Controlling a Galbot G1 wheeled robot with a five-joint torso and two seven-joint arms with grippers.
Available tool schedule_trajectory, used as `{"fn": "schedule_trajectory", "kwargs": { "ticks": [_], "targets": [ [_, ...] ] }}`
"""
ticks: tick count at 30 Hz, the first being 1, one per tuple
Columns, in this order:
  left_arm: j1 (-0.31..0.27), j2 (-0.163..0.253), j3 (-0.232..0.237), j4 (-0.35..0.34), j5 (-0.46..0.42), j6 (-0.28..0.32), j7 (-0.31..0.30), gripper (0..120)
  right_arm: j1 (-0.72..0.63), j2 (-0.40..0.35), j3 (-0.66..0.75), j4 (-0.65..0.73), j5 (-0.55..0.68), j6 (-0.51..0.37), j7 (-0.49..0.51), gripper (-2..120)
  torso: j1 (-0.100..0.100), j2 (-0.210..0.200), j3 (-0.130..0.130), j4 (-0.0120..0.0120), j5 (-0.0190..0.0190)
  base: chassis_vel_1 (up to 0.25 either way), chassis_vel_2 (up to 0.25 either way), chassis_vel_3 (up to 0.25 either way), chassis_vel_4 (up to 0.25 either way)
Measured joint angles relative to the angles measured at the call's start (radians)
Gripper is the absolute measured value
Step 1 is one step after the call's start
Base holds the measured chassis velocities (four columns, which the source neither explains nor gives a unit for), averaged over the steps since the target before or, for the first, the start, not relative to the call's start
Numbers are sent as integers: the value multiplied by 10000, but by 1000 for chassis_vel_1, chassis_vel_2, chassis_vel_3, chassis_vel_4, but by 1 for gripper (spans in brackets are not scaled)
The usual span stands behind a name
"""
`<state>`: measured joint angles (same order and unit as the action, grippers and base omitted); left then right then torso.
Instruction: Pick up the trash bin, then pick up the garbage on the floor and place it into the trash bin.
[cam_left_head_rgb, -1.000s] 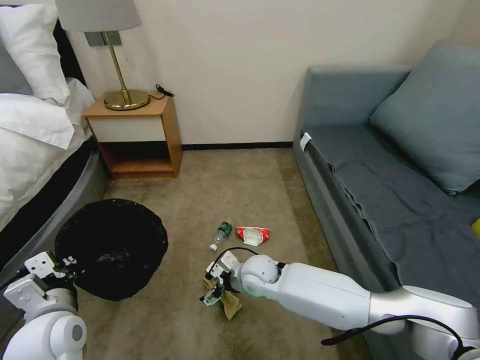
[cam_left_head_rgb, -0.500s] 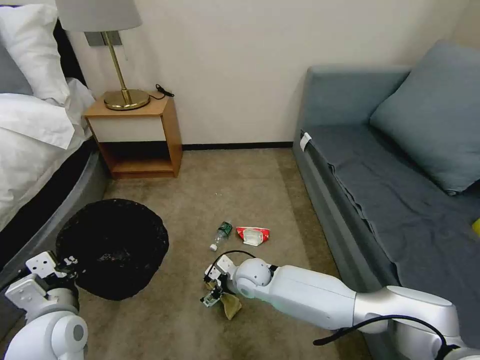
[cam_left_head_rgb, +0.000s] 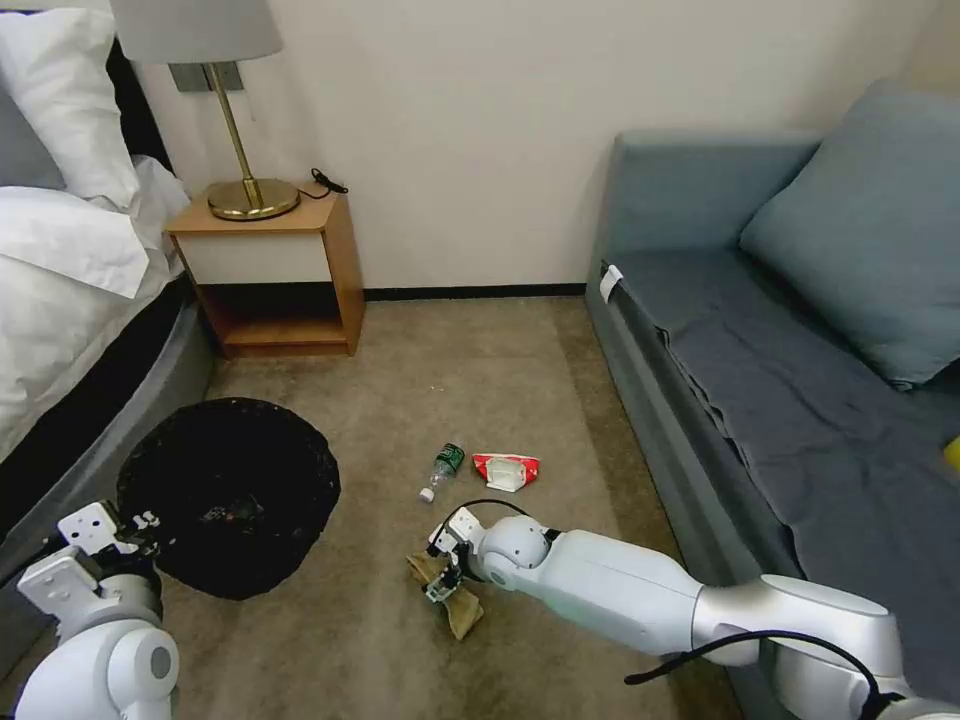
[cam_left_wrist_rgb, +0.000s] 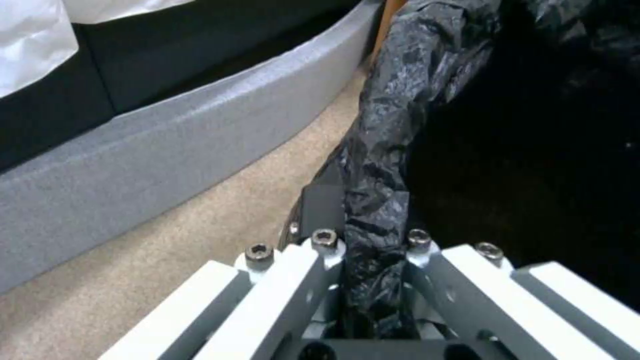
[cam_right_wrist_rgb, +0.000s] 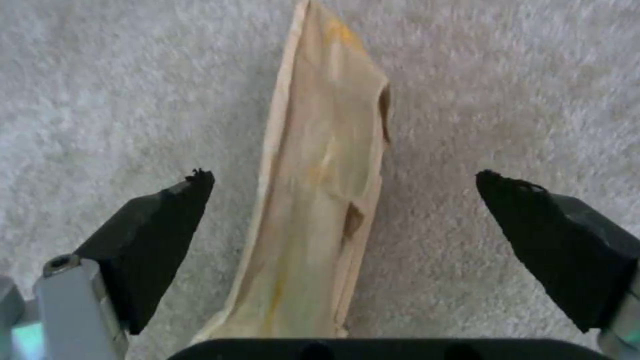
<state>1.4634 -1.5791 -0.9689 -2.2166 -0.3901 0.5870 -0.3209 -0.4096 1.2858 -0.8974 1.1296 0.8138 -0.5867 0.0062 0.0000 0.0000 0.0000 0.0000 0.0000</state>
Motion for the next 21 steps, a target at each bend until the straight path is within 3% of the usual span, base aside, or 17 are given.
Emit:
{"fn": "schedule_trajectory", "kwargs": {
  "ticks": [21],
  "targets": [
    [70, 25, 12, 55, 24, -44, 22, 2, -268, 197, 292, -625, -514, 330, -116, 100, 0, 1, -1, 0, 1, 0, 0, 0, 0]
  ]
}}
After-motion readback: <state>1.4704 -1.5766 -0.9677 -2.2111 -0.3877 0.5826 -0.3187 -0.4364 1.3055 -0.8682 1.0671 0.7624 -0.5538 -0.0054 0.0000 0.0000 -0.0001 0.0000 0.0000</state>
